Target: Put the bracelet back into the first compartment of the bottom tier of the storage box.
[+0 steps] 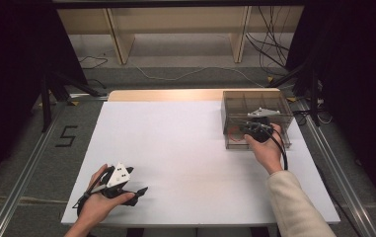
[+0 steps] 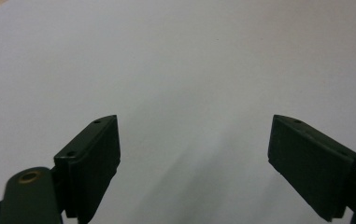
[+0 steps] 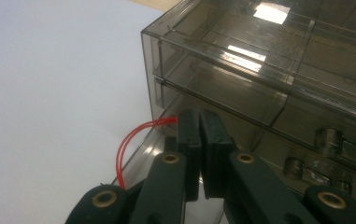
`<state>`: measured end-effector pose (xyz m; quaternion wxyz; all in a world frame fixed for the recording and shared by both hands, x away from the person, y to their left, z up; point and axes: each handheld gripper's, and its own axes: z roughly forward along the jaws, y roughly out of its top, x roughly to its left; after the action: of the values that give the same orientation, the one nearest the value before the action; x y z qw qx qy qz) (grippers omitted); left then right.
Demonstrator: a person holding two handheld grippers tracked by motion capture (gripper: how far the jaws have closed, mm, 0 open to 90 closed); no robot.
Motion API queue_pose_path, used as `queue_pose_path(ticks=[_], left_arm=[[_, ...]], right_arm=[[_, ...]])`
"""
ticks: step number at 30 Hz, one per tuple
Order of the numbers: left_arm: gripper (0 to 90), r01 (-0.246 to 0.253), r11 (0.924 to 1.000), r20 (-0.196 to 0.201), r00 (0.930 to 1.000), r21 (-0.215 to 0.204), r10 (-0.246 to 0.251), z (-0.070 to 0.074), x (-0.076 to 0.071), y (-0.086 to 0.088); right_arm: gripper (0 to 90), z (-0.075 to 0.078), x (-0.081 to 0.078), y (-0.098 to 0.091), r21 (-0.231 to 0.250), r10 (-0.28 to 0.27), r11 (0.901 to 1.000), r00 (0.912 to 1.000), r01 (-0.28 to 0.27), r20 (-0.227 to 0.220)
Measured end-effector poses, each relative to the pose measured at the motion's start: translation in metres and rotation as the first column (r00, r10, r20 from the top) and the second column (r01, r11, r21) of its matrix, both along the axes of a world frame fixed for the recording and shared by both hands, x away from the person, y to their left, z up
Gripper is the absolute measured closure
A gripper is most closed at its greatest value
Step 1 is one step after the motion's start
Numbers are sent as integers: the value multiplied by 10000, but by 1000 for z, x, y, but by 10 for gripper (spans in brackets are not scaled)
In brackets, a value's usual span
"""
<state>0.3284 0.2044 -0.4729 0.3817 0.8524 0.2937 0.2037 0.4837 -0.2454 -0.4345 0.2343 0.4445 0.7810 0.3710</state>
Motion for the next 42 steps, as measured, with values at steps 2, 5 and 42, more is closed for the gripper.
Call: queue_pose_path(ticks=[2,5,42], left_arm=[[169,0,10000,0,10000,-1,0,0,0,0],[169,2,10000,-3,10000,-6,-2,0,0,0],[169,22,10000,-13,10000,11,-22,0,0,0]], right_arm=[[881,0,0,0,-20,-22,10000,10000,22,1],[881,-1,1,-1,-79,-14,10000,10000,14,13],[880,-10,4,-4,-550,-373,9978,9993,366,-105]])
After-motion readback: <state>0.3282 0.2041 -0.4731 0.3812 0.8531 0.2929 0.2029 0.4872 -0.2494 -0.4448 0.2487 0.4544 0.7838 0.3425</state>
